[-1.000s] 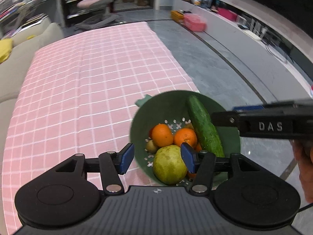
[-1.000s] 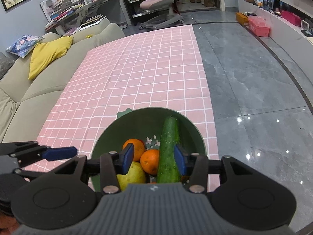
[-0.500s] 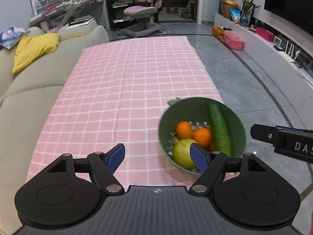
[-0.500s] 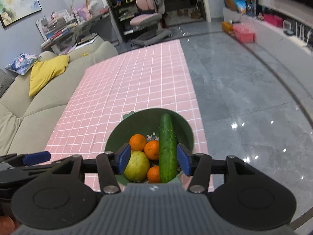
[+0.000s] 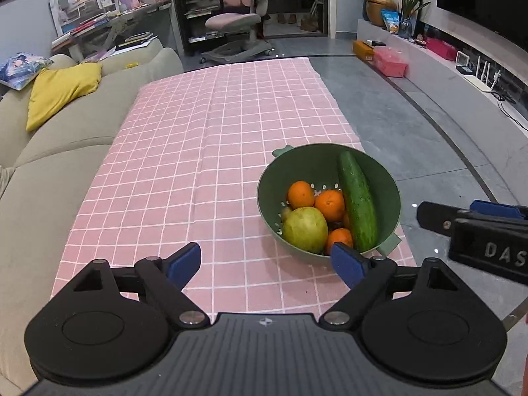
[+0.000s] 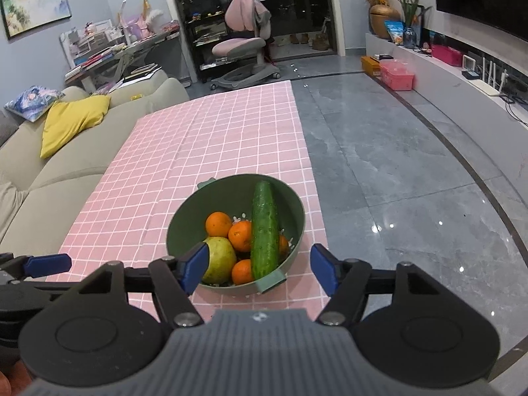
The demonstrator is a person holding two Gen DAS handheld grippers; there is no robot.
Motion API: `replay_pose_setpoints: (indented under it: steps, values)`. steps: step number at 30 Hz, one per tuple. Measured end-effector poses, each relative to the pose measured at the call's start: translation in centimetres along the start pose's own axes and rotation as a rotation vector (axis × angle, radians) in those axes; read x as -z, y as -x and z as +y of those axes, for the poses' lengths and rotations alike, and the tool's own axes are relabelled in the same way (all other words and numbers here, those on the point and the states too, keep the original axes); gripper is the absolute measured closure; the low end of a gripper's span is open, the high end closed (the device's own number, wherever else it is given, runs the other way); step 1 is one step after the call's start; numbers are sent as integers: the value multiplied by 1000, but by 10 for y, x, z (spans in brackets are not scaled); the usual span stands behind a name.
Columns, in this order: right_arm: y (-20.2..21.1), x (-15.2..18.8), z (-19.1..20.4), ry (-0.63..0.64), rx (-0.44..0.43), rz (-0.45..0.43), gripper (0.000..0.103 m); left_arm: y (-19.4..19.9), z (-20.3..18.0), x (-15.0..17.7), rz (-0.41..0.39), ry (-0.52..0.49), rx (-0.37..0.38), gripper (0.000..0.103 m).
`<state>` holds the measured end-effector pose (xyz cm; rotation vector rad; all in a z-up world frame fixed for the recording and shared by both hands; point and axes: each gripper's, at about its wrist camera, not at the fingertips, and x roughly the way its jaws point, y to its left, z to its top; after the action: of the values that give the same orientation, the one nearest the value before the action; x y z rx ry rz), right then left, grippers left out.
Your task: Organize fruits
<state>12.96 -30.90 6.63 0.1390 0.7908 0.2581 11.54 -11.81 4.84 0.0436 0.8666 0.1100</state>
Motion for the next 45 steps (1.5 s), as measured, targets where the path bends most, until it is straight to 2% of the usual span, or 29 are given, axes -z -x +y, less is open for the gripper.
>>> replay_pose_setpoints:
  steps: [3, 11, 45]
  values:
    - [-3, 2, 2, 18, 0, 5, 38, 0, -2, 1, 3, -7, -24, 0]
    - [-7, 1, 3, 23, -9, 24, 38, 2, 5, -1, 14, 33, -13, 0]
    - [-2, 3, -7, -13, -26, 31, 38, 13, -8, -8, 23, 13, -53, 0]
